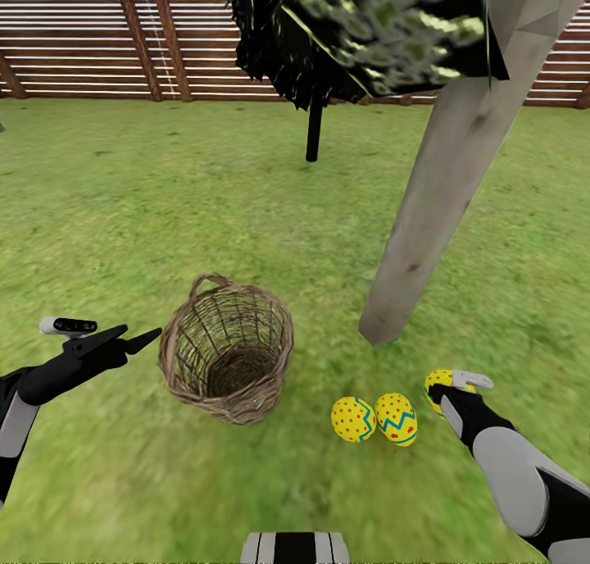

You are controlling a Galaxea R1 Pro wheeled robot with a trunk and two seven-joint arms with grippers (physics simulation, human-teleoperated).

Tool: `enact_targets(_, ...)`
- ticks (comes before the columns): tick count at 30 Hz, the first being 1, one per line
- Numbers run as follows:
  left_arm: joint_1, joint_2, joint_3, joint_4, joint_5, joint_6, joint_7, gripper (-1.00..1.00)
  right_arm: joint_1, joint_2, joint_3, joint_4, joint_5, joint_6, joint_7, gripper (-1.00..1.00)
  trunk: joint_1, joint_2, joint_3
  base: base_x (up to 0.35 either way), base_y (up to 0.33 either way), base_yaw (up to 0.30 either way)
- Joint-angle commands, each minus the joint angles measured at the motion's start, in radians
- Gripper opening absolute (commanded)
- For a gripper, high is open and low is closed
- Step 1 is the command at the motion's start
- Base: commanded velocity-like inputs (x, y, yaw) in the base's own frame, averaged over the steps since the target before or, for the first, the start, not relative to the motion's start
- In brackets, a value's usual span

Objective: Take the three Easter eggs out of the wicker basket on the lawn in the garden, then place them on the lawn next to a single tree (choose any tree) so that all three eggs are next to the same tree and none are left in the basket.

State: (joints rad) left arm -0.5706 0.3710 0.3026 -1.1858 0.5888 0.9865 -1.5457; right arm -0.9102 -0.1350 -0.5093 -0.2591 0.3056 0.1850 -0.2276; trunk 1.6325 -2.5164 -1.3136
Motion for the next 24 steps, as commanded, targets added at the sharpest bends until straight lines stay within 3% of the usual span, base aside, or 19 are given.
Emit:
enact_targets(1, 0.0, 0.0, 0.0, 0.0, 0.001, 0.011, -0.004, 1.0, -0.001, 0.0, -0.005, -0.001, 0.01, 0.005, -0.001, -1.0, 0.0, -0.001, -0.005, 0.0, 0.0, 0.0)
enact_targets(11, 0.001, 0.001, 0.001, 0.0, 0.002, 0.011, -0.005, 1.0, -0.001, 0.002, -0.002, -0.011, 0.007, -0.046, 0.009, -1.0, 0.005, -0.003, -0.043, 0.0, 0.0, 0.0)
enact_targets(24, 0.001, 0.002, 0.002, 0.003, 0.002, 0.011, -0.005, 1.0, -0.001, 0.003, -0.001, -0.011, 0.007, -0.048, 0.01, -1.0, 0.011, -0.006, -0.094, 0.0, 0.0, 0.0)
